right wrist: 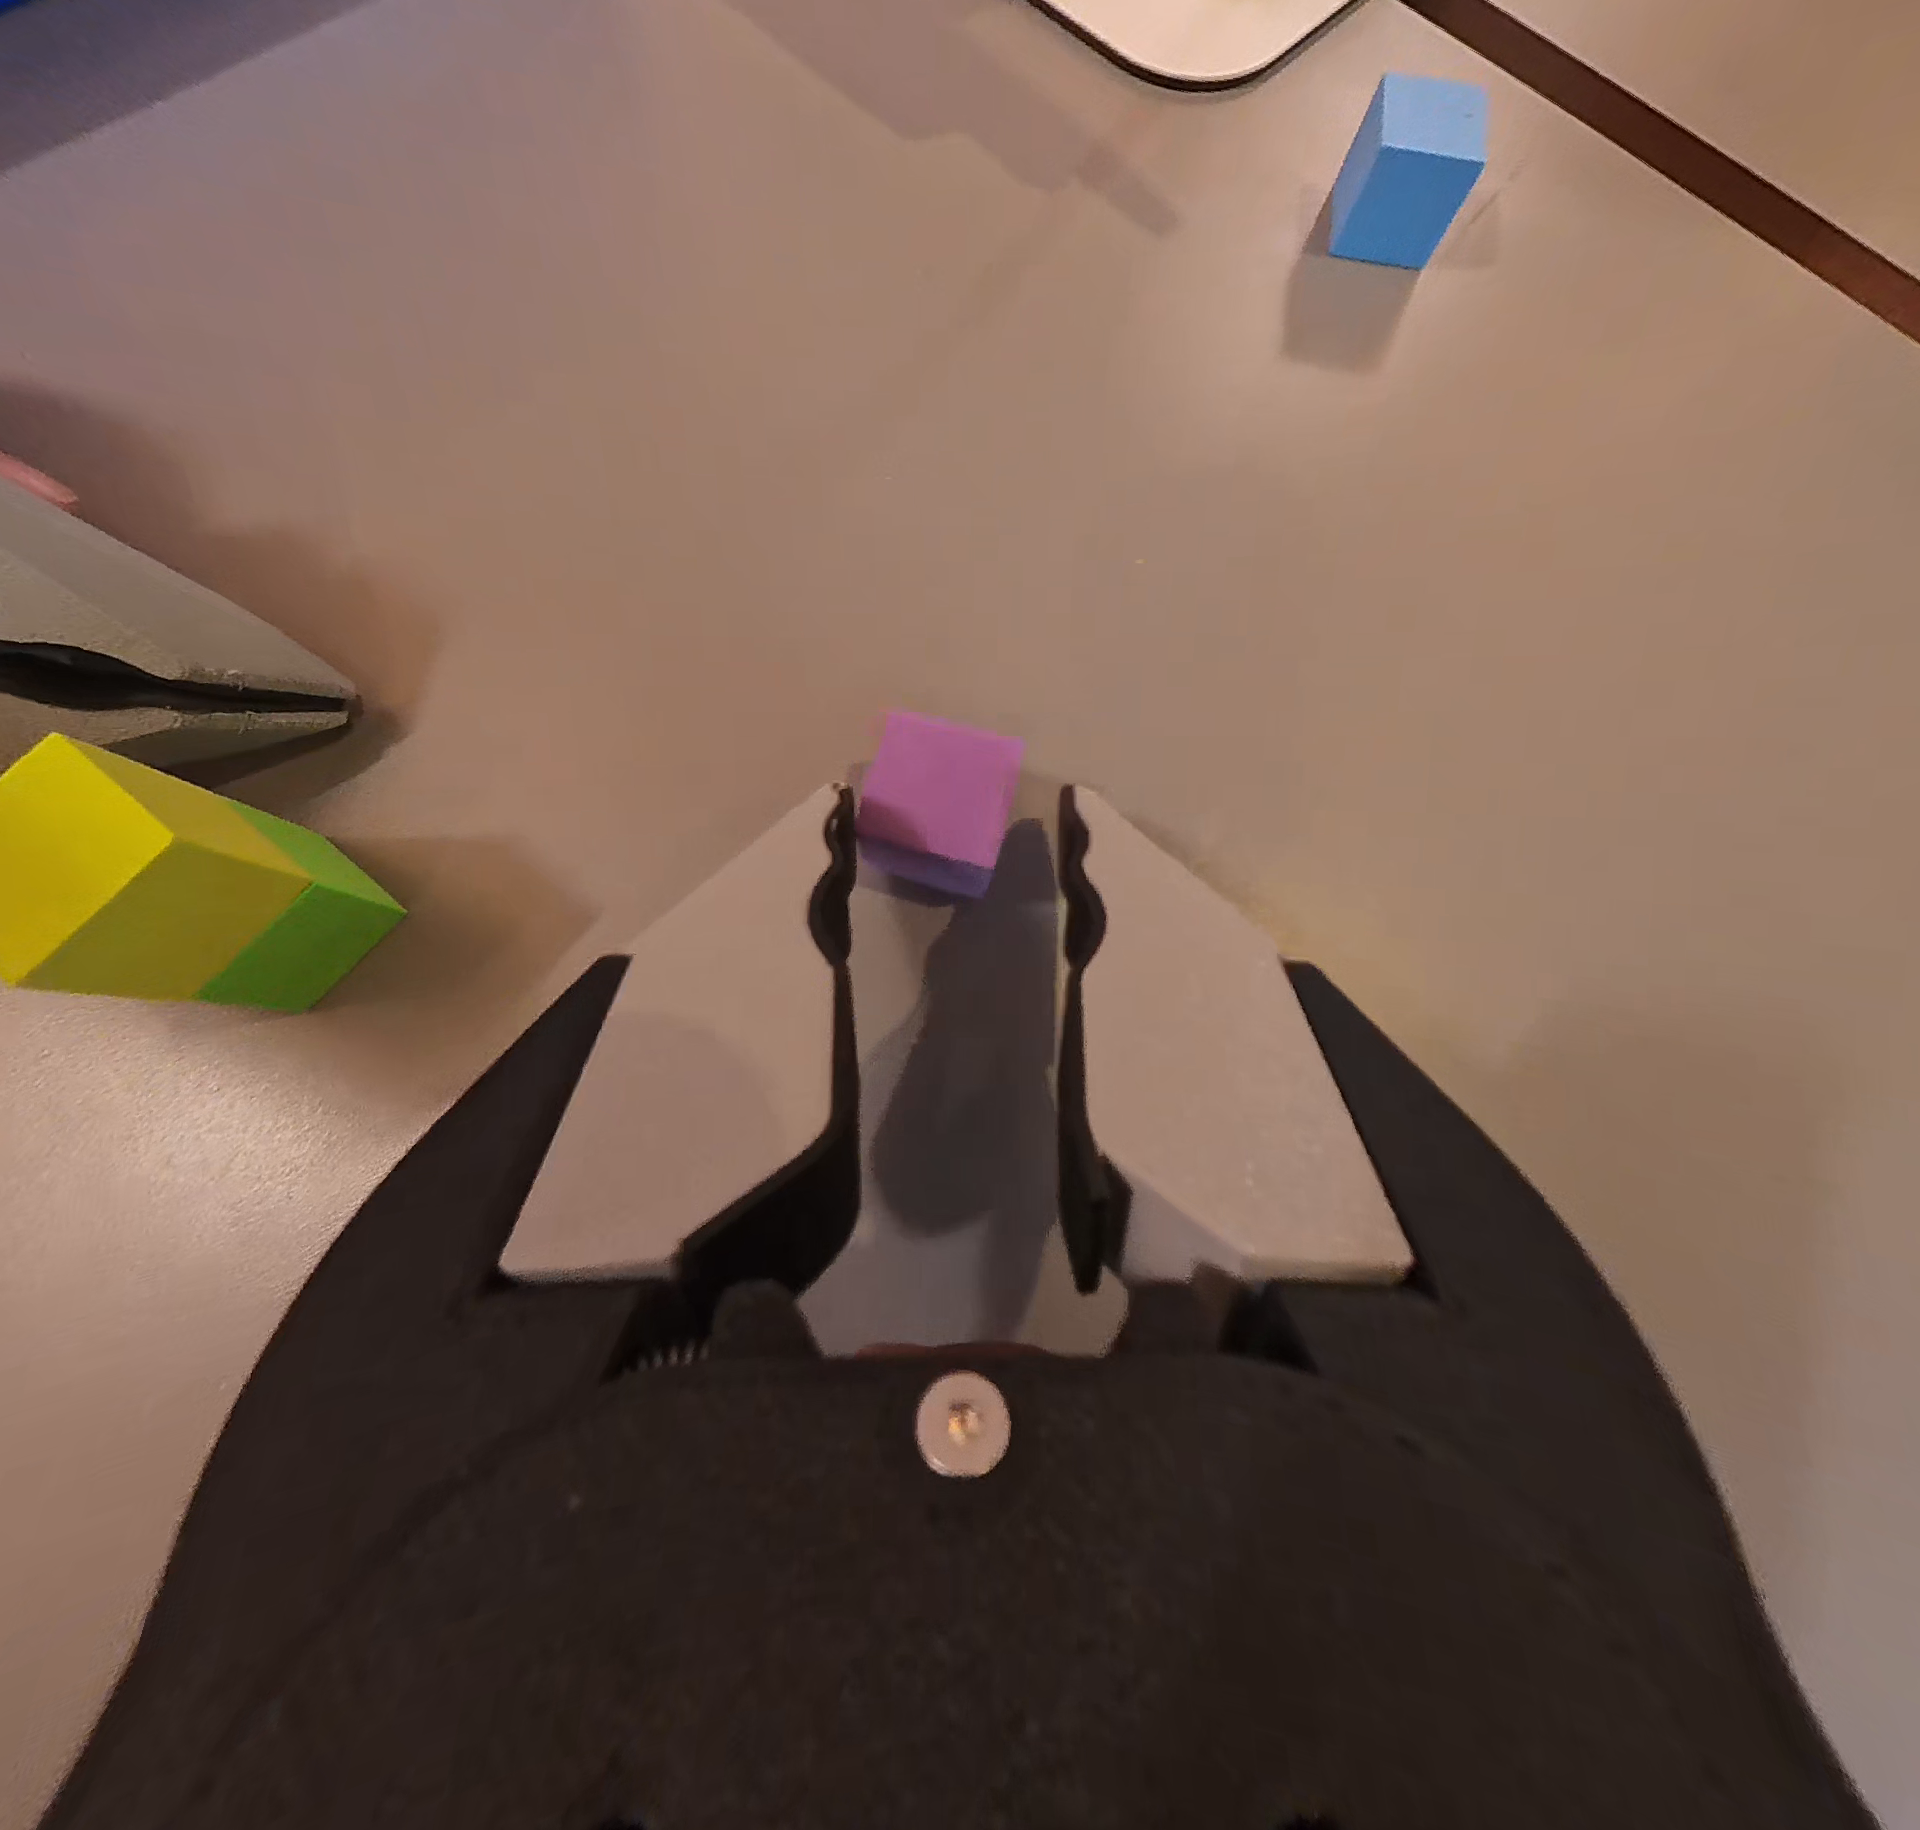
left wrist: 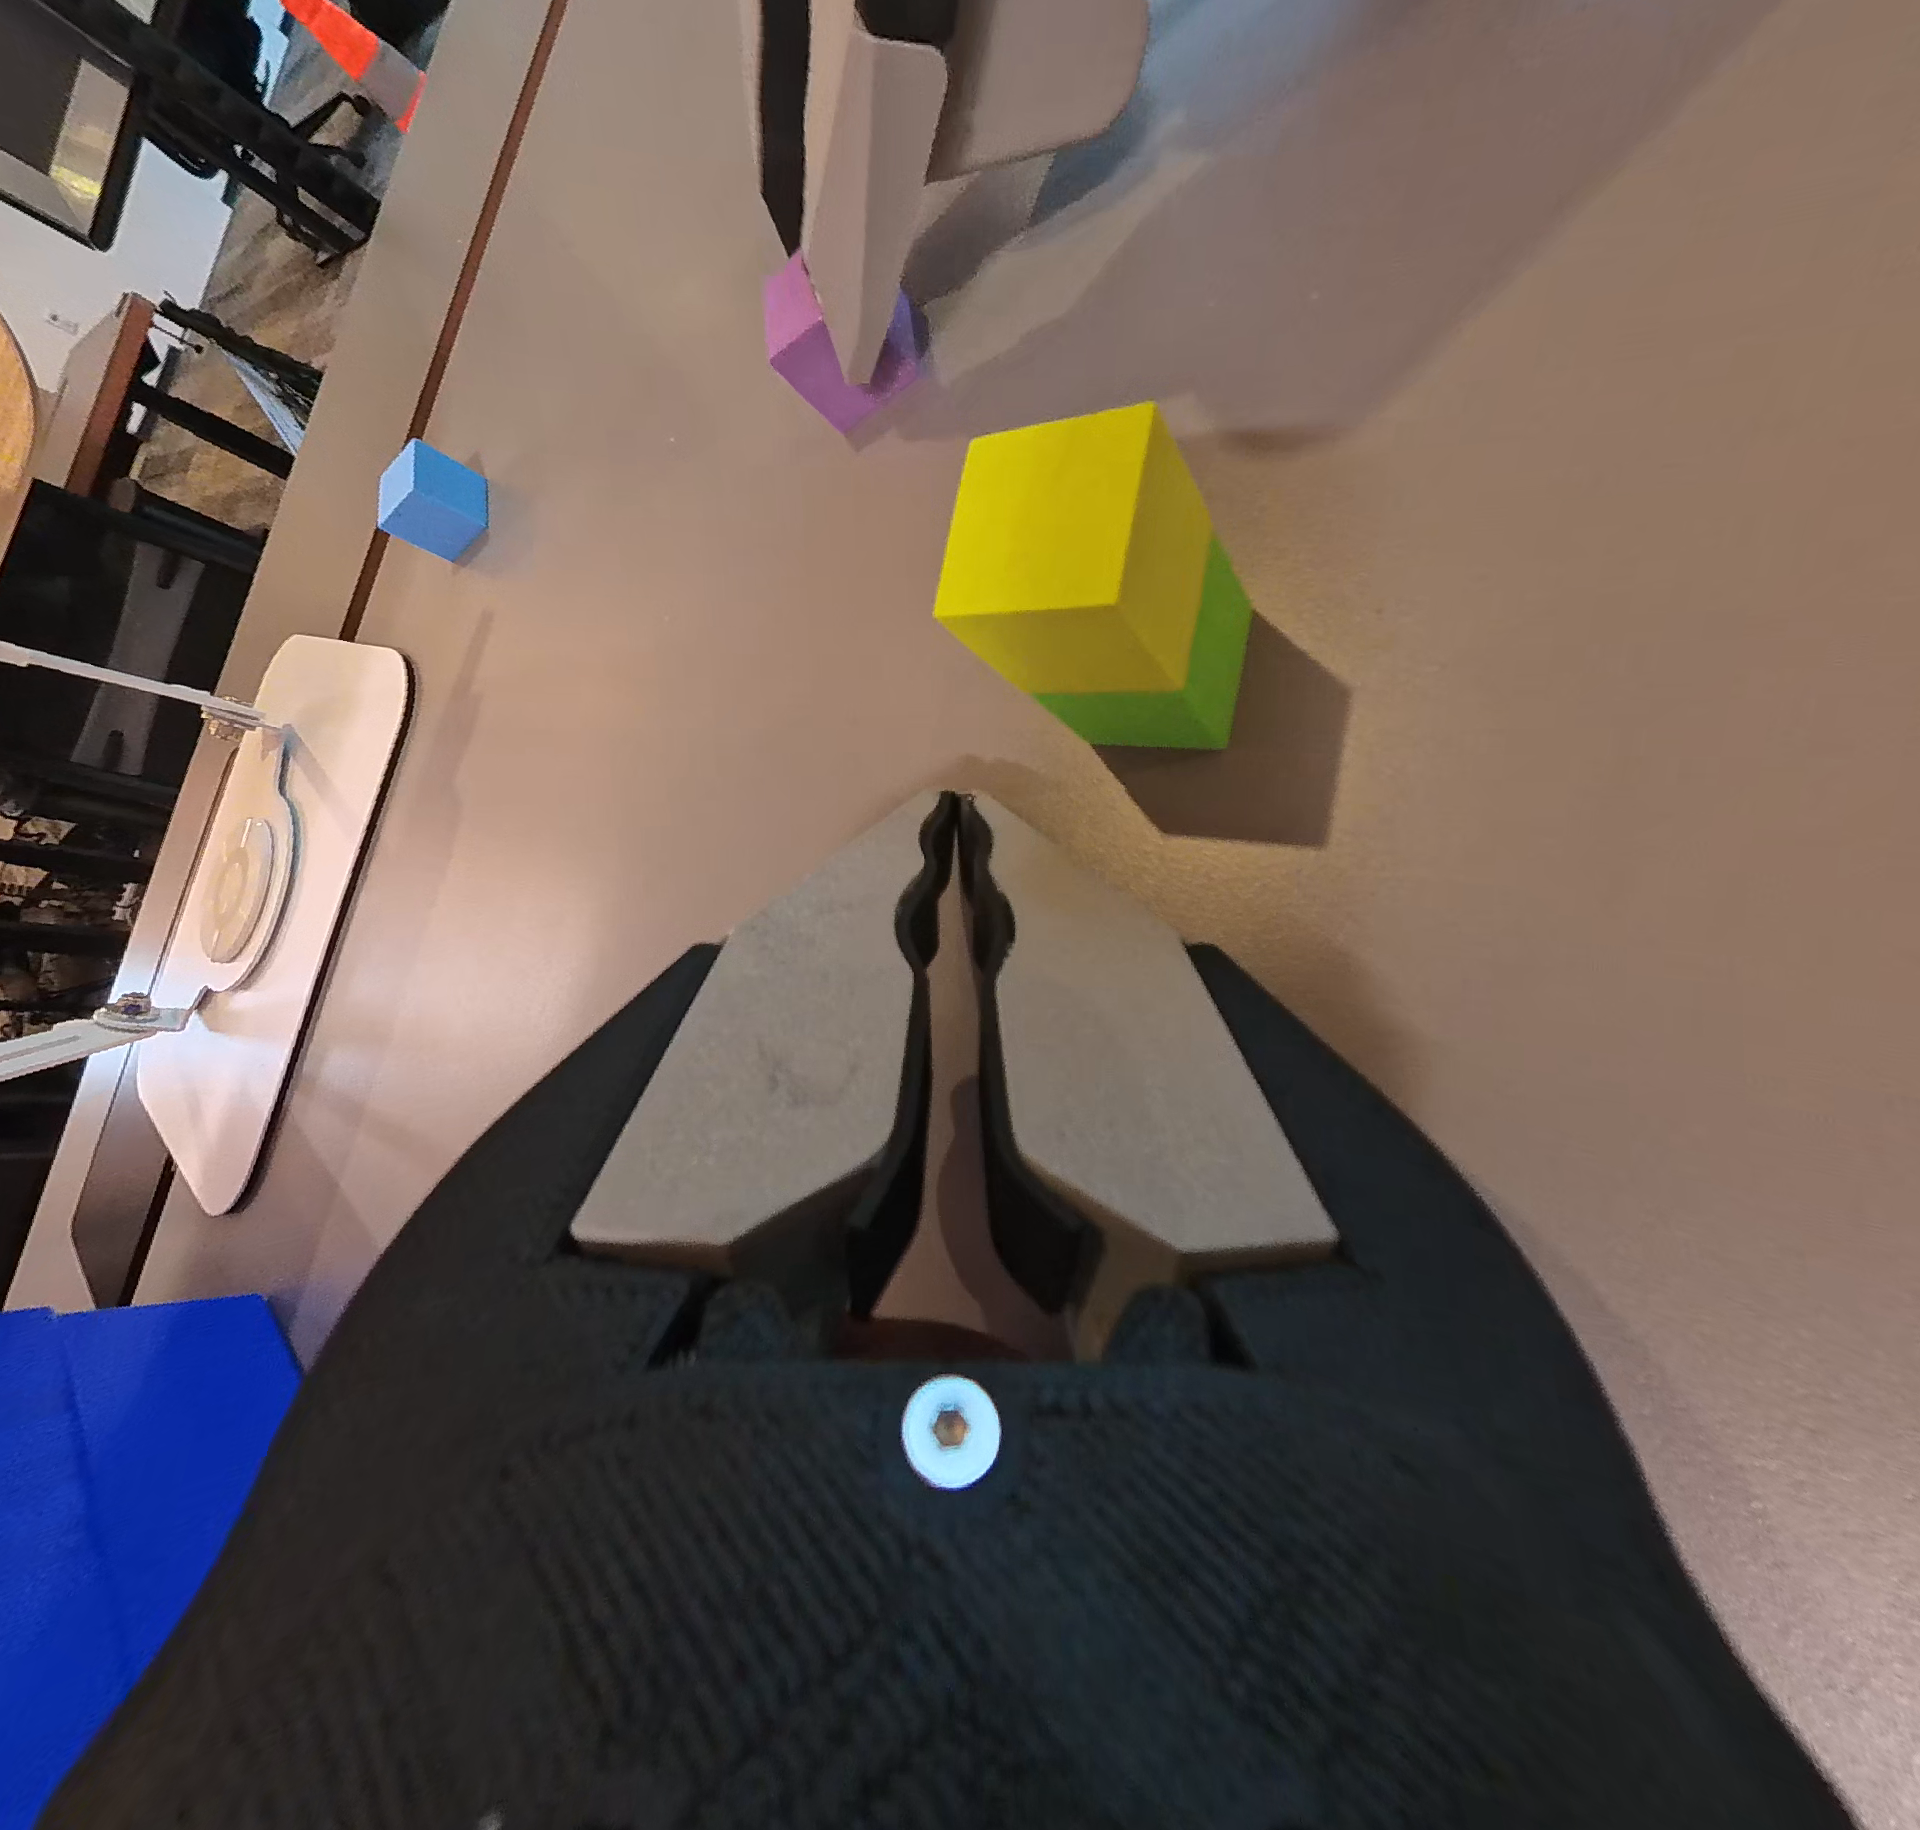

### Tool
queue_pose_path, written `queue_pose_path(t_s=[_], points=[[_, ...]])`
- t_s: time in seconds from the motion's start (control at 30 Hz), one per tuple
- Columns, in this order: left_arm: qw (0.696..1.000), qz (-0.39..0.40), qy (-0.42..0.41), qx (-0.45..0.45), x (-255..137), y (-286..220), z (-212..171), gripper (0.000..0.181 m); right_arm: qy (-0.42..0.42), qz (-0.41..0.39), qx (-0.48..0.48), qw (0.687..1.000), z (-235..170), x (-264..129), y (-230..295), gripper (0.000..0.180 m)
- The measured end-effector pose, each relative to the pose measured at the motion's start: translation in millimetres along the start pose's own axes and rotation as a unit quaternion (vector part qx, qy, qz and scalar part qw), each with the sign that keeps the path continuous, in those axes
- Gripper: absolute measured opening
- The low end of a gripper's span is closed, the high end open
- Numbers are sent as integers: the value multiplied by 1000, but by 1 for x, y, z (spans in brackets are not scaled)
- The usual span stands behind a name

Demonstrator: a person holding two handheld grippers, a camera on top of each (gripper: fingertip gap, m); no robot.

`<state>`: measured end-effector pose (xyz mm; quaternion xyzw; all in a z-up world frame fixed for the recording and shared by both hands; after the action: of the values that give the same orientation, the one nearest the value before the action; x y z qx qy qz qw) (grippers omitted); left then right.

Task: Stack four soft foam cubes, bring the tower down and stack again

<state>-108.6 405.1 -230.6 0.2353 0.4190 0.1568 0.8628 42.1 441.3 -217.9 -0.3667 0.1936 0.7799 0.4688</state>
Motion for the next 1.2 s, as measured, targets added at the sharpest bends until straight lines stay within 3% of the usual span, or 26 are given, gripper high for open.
queue_pose_path(t_s=[0.03, 0.2, 0.4, 0.6, 0.8, 1.2], points=[[1000, 0, 0, 0, 0, 0, 0, 0, -2, 0, -1, 1000, 0, 0, 1, 28], [1000, 2, 0, 1, 0, 0, 0, 0, -14, -2, -22, 1000, 5, -7, 1, 26], [1000, 1, 1, -2, 0, 1, 0, 0, -63, 100, -83, 989, 17, -27, 29, 26], [999, 19, 28, -41, 3, 14, -11, 0, -119, 170, -164, 964, 25, -53, 54, 26], [996, 15, 42, -76, 4, 23, -18, 0, -177, 254, -252, 917, 26, -76, 83, 26], [996, 15, 43, -79, 3, 23, -19, 0, -114, 343, -325, 874, 28, -64, 93, 26]])
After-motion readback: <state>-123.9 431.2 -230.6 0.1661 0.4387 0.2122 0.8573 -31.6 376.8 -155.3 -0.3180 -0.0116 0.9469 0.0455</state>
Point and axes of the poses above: each gripper's, where its closed fingertips meet, x out along the fingers, z out of its top, y = z × x across the jaws, the point moved 4 cm from there along -x, back along the fingers, and after that the axes turned 7 degrees about y, right-handed, at the moved point
